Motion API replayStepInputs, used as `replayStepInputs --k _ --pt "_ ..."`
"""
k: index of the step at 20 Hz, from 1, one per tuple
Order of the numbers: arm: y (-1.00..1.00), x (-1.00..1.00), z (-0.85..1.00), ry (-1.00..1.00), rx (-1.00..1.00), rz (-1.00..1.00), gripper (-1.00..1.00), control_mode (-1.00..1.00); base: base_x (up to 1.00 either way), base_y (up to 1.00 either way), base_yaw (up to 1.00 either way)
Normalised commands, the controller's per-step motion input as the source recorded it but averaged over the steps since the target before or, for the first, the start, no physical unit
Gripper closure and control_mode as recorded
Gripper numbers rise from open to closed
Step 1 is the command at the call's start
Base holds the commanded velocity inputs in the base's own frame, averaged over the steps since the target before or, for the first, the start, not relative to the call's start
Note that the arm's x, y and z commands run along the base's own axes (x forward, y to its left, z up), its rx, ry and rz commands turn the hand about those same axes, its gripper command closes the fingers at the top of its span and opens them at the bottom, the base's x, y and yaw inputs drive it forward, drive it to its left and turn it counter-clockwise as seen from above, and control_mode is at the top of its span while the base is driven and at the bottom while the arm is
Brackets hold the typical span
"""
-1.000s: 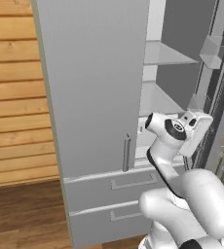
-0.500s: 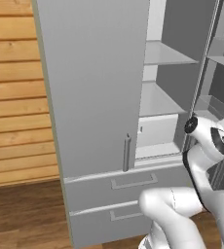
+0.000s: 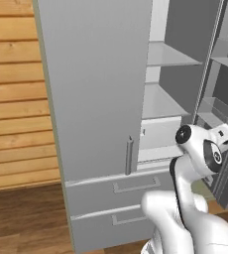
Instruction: Take the strawberry from the fridge and place it on top of the pancake, located on the dining counter.
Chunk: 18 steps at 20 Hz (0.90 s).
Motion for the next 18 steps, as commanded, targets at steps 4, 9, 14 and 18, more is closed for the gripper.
replayStepInputs --k 4,9,14,18 --pt "1.0 0.12 0.04 -0.01 0.57 0.0 -1.0 -1.0 0.0 0.0 0.0" --pt "1.0 0.38 0.0 0.01 0.71 0.12 -1.0 -1.0 0.0 0.0 0.0" --pt "1.0 0.66 -0.08 0.01 0.69 0.19 -1.0 -1.0 0.0 0.0 0.0" --pt "0.92 0.77 -0.05 -0.03 0.62 0.22 -1.0 -1.0 0.0 0.0 0.0"
